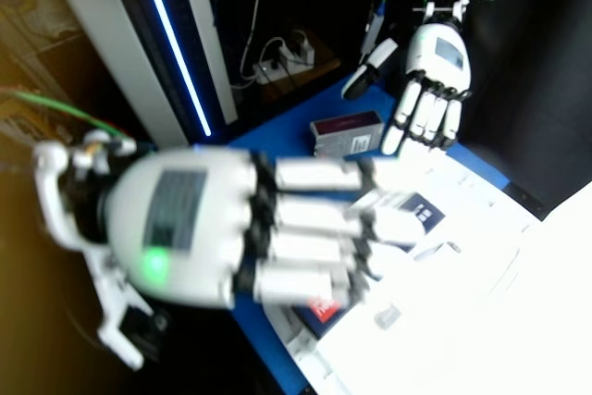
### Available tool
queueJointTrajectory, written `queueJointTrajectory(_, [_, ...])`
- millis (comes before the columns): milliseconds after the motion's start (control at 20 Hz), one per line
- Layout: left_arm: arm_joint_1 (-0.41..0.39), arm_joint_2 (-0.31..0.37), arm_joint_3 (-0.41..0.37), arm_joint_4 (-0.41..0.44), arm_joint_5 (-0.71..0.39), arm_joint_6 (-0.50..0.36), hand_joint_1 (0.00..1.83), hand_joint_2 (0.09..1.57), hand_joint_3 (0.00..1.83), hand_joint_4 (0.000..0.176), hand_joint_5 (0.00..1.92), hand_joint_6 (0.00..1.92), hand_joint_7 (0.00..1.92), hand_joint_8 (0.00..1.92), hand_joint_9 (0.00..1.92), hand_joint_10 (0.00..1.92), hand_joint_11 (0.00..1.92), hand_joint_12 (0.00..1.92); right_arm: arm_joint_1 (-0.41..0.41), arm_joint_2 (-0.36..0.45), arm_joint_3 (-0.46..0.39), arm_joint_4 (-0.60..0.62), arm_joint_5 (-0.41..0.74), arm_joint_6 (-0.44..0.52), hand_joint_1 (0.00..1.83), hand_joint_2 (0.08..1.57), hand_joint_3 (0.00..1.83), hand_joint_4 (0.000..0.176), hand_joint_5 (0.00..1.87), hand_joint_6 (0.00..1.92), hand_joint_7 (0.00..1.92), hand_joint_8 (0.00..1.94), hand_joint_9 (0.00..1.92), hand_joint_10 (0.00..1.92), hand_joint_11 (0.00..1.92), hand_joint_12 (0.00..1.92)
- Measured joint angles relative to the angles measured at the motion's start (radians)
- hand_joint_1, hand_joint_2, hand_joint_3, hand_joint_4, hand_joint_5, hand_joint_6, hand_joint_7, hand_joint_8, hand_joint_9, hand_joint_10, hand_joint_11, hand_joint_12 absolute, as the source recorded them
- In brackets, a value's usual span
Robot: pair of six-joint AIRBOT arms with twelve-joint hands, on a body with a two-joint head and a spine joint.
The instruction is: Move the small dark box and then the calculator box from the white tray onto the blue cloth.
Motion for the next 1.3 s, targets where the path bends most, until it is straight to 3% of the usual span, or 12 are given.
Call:
queueJointTrajectory(100, [-0.018, 0.000, 0.013, -0.082, -0.003, 0.046, 0.62, 0.81, 0.00, 0.055, 0.03, 0.00, 0.17, 0.00, 0.26, 0.00, 0.00, 0.94, 0.047, -0.026, 0.023, -0.044, -0.048, 0.003, 0.97, 0.82, 0.00, 0.092, 0.00, 0.00, 0.19, 0.00, 0.27, 0.01, 0.00, 1.10])
queueJointTrajectory(200, [-0.027, 0.000, 0.021, -0.111, -0.011, 0.067, 0.57, 0.84, 0.00, 0.094, 0.00, 0.00, 0.10, 0.00, 0.16, 0.01, 0.00, 0.75, 0.068, -0.046, 0.047, -0.053, -0.071, 0.003, 0.89, 0.75, 0.00, 0.078, 0.00, 0.00, 0.22, 0.01, 0.26, 0.00, 0.00, 1.09])
queueJointTrajectory(250, [-0.029, 0.000, 0.026, -0.133, -0.017, 0.088, 0.57, 0.84, 0.00, 0.097, 0.00, 0.00, 0.09, 0.00, 0.16, 0.01, 0.00, 0.68, 0.068, -0.062, 0.069, -0.059, -0.090, 0.004, 0.84, 0.72, 0.00, 0.095, 0.00, 0.00, 0.17, 0.00, 0.21, 0.00, 0.00, 1.05])
queueJointTrajectory(300, [-0.037, 0.000, 0.027, -0.143, -0.014, 0.092, 0.57, 0.85, 0.00, 0.100, 0.00, 0.00, 0.10, 0.00, 0.15, 0.00, 0.00, 0.64, 0.068, -0.074, 0.085, -0.074, -0.115, 0.016, 0.73, 0.71, 0.00, 0.074, 0.00, 0.00, 0.16, 0.00, 0.24, 0.01, 0.00, 1.21])
queueJointTrajectory(350, [-0.050, 0.000, 0.029, -0.141, -0.012, 0.101, 0.56, 0.86, 0.00, 0.110, 0.00, 0.00, 0.10, 0.00, 0.15, 0.00, 0.00, 0.66, 0.068, -0.086, 0.108, -0.105, -0.132, 0.053, 0.72, 0.67, 0.00, 0.109, 0.00, 0.00, 0.18, 0.00, 0.26, 0.02, 0.00, 1.19])
queueJointTrajectory(400, [-0.069, -0.003, 0.030, -0.143, -0.015, 0.100, 0.55, 0.87, 0.00, 0.111, 0.00, 0.00, 0.11, 0.00, 0.15, 0.00, 0.00, 0.70, 0.068, -0.104, 0.144, -0.134, -0.145, 0.115, 0.73, 0.66, 0.00, 0.107, 0.00, 0.00, 0.18, 0.00, 0.26, 0.01, 0.00, 1.14])
queueJointTrajectory(550, [-0.090, -0.003, 0.029, -0.148, -0.035, 0.100, 0.53, 0.87, 0.00, 0.146, 0.00, 0.00, 0.16, 0.01, 0.16, 0.00, 0.00, 0.73, 0.068, -0.125, 0.183, -0.162, -0.179, 0.146, 0.74, 0.61, 0.00, 0.062, 0.04, 0.00, 0.21, 0.00, 0.19, 0.01, 0.00, 0.87])
queueJointTrajectory(650, [-0.090, -0.003, 0.024, -0.133, -0.028, 0.101, 0.55, 0.86, 0.00, 0.119, 0.00, 0.00, 0.15, 0.00, 0.17, 0.00, 0.00, 0.72, 0.068, -0.143, 0.195, -0.176, -0.214, 0.146, 0.77, 0.66, 0.00, 0.045, 0.09, 0.00, 0.27, 0.00, 0.33, 0.03, 0.00, 1.22])
queueJointTrajectory(800, [-0.090, -0.010, 0.018, -0.119, -0.024, 0.101, 0.60, 0.84, 0.00, 0.078, 0.00, 0.00, 0.09, 0.00, 0.17, 0.00, 0.00, 0.68, 0.068, -0.158, 0.206, -0.184, -0.232, 0.158, 0.75, 0.64, 0.00, 0.036, 0.16, 0.00, 0.35, 0.01, 0.44, 0.04, 0.05, 1.31])
queueJointTrajectory(1000, [-0.090, -0.017, 0.018, -0.116, -0.025, 0.101, 0.60, 0.84, 0.00, 0.074, 0.01, 0.00, 0.14, 0.01, 0.18, 0.01, 0.00, 0.65, 0.068, -0.172, 0.249, -0.214, -0.241, 0.225, 0.79, 0.63, 0.00, 0.041, 0.21, 0.01, 0.35, 0.00, 0.41, 0.00, 0.00, 1.22])
queueJointTrajectory(1100, [-0.090, -0.020, 0.017, -0.118, -0.029, 0.101, 0.58, 0.83, 0.00, 0.089, 0.03, 0.00, 0.16, 0.00, 0.21, 0.01, 0.00, 0.72, 0.068, -0.177, 0.251, -0.225, -0.254, 0.227, 0.82, 0.64, 0.00, 0.021, 0.23, 0.00, 0.37, 0.00, 0.47, 0.01, 0.03, 1.30])
queueJointTrajectory(1300, [-0.090, -0.024, 0.014, -0.111, -0.033, 0.101, 0.52, 0.83, 0.00, 0.055, 0.01, 0.00, 0.18, 0.00, 0.24, 0.01, 0.00, 0.83, 0.067, -0.197, 0.251, -0.237, -0.265, 0.227, 0.84, 0.64, 0.00, 0.000, 0.26, 0.01, 0.39, 0.01, 0.51, 0.02, 0.03, 1.41])
